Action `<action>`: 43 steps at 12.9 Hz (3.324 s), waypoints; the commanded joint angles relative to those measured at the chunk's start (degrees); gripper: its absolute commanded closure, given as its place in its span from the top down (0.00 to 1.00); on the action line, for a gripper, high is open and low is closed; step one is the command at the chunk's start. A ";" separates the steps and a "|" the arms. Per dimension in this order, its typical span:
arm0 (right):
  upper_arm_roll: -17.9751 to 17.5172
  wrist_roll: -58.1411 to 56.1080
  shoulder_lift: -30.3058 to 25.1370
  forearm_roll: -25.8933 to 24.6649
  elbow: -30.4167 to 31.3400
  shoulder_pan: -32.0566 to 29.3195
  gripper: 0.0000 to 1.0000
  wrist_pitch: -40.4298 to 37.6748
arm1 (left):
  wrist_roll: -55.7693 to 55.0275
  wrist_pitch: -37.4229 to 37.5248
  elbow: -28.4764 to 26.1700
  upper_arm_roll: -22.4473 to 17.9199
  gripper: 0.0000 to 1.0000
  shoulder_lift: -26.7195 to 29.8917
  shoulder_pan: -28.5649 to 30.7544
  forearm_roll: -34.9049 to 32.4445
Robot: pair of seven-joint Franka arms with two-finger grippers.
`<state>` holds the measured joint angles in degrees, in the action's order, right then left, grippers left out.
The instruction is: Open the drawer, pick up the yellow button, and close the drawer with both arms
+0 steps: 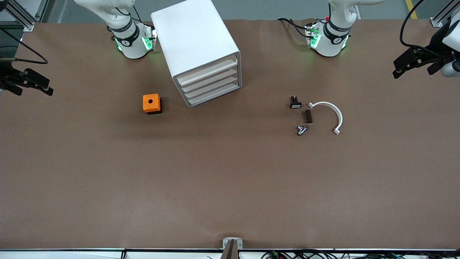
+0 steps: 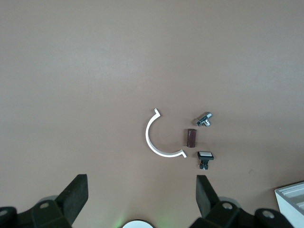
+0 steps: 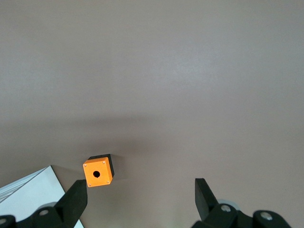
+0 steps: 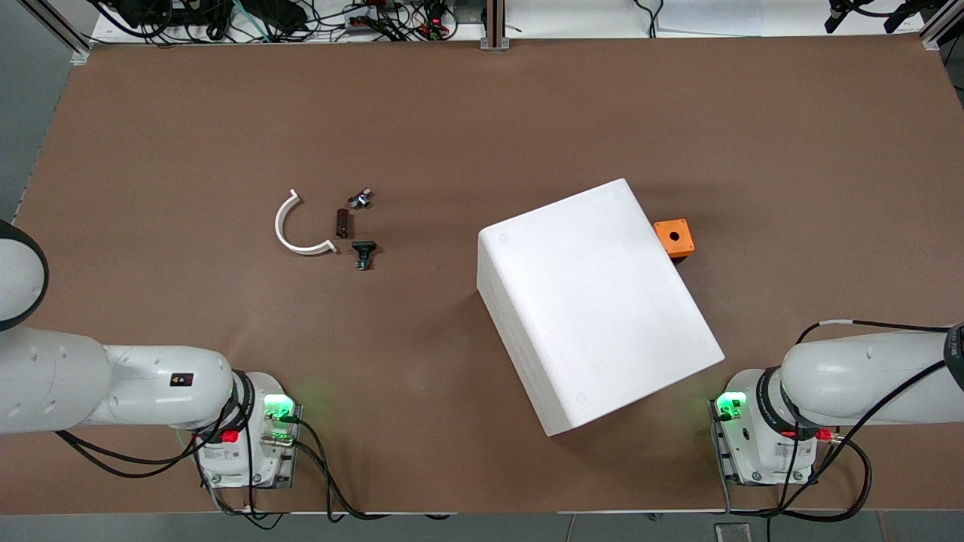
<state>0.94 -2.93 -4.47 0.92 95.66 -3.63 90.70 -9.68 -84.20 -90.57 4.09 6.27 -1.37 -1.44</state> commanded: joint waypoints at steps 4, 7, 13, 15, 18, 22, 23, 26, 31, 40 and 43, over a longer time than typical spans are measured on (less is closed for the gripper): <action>0.12 0.64 -1.51 0.57 1.11 0.12 1.00 0.53 | -6.63 1.24 1.98 3.28 1.00 -4.94 -1.79 1.95; 0.12 0.64 -1.51 0.75 1.11 0.12 1.00 0.53 | -21.13 0.45 3.11 8.46 1.00 -9.94 -1.97 5.74; 0.20 0.64 -1.51 1.72 1.11 0.03 1.00 0.53 | -49.59 0.09 9.44 17.52 1.00 -21.54 -4.33 7.85; 0.20 0.64 -1.51 1.71 1.11 0.03 1.00 0.53 | -61.20 0.09 11.73 17.62 1.00 -25.06 -8.28 7.94; 0.20 0.55 -1.51 1.71 1.20 0.12 1.00 0.44 | -74.75 -1.48 11.82 17.62 1.00 -28.32 -12.94 7.94; 0.20 0.46 -1.51 1.63 1.11 0.03 1.00 0.26 | -92.14 -2.37 11.82 17.62 1.00 -31.92 -17.61 9.95; 0.20 0.46 -1.51 1.28 1.20 0.12 1.00 0.09 | -94.71 -2.37 11.82 17.70 1.00 -32.63 -17.79 10.48; 0.20 0.38 -1.42 1.10 1.11 0.12 1.00 0.17 | -96.22 -2.46 11.82 17.62 1.00 -34.82 -20.51 11.79; 0.20 0.20 -1.51 1.01 1.11 0.12 1.00 0.79 | -99.91 -3.42 11.56 17.09 1.00 -39.65 -20.08 28.12; 0.20 0.20 -1.51 -1.19 1.20 0.12 1.00 2.28 | -124.32 -5.53 11.65 17.00 0.71 -49.68 -20.34 46.76; 0.12 0.29 -1.51 -1.19 1.29 0.12 1.00 2.28 | -131.37 -5.44 11.65 17.09 0.71 -50.39 -21.74 48.11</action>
<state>1.11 -2.90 -4.60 0.50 95.68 -3.63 92.37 -136.95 -89.82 -80.12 21.07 -43.35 -21.82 45.43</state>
